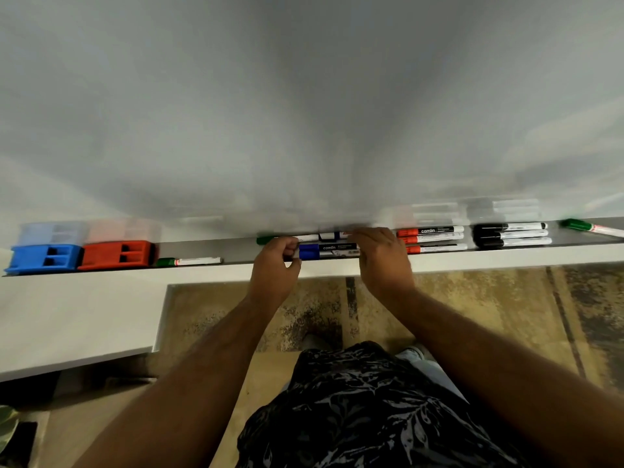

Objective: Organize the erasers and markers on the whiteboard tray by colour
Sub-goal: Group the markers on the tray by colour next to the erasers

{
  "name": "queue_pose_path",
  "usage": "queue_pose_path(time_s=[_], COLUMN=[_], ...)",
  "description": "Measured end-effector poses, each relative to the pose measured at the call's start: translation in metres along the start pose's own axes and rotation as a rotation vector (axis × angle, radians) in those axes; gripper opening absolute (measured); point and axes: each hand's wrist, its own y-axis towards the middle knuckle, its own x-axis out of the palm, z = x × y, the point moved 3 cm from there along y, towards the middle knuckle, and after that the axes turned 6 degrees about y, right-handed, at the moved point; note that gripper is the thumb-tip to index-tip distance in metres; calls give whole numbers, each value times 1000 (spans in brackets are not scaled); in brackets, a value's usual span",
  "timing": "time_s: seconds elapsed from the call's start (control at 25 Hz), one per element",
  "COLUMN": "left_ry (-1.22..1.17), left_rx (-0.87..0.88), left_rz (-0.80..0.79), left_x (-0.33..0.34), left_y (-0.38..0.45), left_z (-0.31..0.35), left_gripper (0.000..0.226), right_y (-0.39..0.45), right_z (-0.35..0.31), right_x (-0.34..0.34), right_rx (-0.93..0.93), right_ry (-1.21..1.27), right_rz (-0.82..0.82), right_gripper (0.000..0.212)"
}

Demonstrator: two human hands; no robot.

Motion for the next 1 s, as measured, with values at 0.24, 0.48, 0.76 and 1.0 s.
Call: queue_pose_path(time_s=[0.24,0.48,0.76,1.0], left_ry=[17,-7,435,664], left_rx=[-48,-48,116,110], left_rz=[-112,-138,71,96], left_x=[18,18,-21,-34], left_y=[0,2,9,11], left_z=[20,31,20,4], left_gripper=[50,47,31,29], right_y=[0,1,4,-7], right_z=[6,9,14,15], right_x=[-10,-3,-4,-3], right_rx=[1,14,-70,-79], right_ry=[-160,-213,-127,-22], right_rz=[-86,-169,-185,-107], right_gripper=[56,72,69,59])
